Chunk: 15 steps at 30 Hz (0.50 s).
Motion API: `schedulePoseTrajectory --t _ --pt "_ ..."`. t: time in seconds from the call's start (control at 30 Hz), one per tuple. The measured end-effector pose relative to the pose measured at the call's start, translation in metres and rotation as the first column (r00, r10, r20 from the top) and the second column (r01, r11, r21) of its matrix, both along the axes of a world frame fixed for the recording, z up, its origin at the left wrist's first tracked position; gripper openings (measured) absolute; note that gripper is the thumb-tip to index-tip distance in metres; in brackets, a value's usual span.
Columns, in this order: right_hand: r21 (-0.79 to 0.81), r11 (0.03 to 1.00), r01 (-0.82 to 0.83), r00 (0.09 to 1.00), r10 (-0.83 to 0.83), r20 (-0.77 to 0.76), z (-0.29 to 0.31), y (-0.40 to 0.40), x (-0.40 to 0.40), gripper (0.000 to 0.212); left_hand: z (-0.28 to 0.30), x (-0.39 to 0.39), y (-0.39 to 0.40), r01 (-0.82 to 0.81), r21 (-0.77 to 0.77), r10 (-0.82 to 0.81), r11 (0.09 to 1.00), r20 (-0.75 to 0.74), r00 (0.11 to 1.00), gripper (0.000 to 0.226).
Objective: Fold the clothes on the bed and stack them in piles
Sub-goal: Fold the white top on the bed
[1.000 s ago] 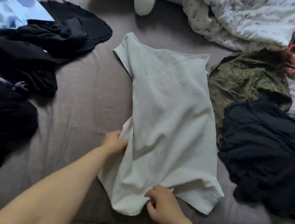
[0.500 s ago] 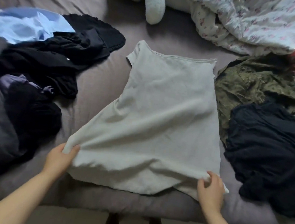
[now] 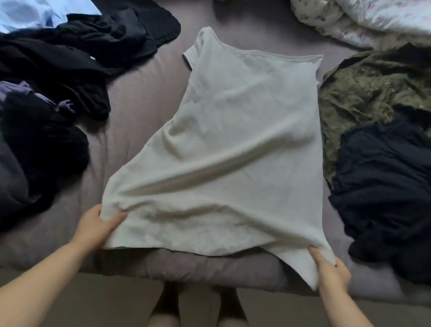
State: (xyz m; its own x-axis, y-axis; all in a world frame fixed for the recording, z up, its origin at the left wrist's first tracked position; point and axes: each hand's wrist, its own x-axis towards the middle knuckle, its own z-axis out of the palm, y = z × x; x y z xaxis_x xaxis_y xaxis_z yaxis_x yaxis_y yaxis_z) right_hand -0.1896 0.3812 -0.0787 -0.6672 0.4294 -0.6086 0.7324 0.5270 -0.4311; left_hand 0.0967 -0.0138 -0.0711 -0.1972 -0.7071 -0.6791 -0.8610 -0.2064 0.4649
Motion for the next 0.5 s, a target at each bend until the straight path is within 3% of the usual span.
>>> schedulePoseTrajectory --t 0.1,0.2,0.3,0.37,0.5 --pt "0.079 0.997 -0.012 1.000 0.012 0.000 0.010 0.021 0.004 0.039 0.002 0.014 0.002 0.032 -0.080 -0.017 0.996 0.179 0.984 0.031" --pt "0.169 0.984 -0.049 0.999 0.046 0.023 0.019 0.032 0.007 0.022 -0.001 0.025 0.011 0.063 -0.006 -0.059 0.998 0.300 0.952 0.041" --pt "0.278 0.942 -0.190 0.981 0.172 0.087 0.020 0.026 0.003 0.037 -0.007 0.022 0.018 0.112 0.044 -0.120 0.993 0.363 0.924 0.052" --pt "0.323 0.898 -0.298 0.954 0.278 0.109 0.018 0.013 -0.003 0.047 -0.009 0.010 0.020 0.152 -0.007 -0.136 0.988 0.403 0.905 0.060" --pt "0.250 0.838 -0.485 0.865 0.502 -0.004 0.010 -0.044 -0.028 0.044 -0.010 -0.047 0.008 0.227 -0.132 -0.167 0.965 0.355 0.920 0.054"
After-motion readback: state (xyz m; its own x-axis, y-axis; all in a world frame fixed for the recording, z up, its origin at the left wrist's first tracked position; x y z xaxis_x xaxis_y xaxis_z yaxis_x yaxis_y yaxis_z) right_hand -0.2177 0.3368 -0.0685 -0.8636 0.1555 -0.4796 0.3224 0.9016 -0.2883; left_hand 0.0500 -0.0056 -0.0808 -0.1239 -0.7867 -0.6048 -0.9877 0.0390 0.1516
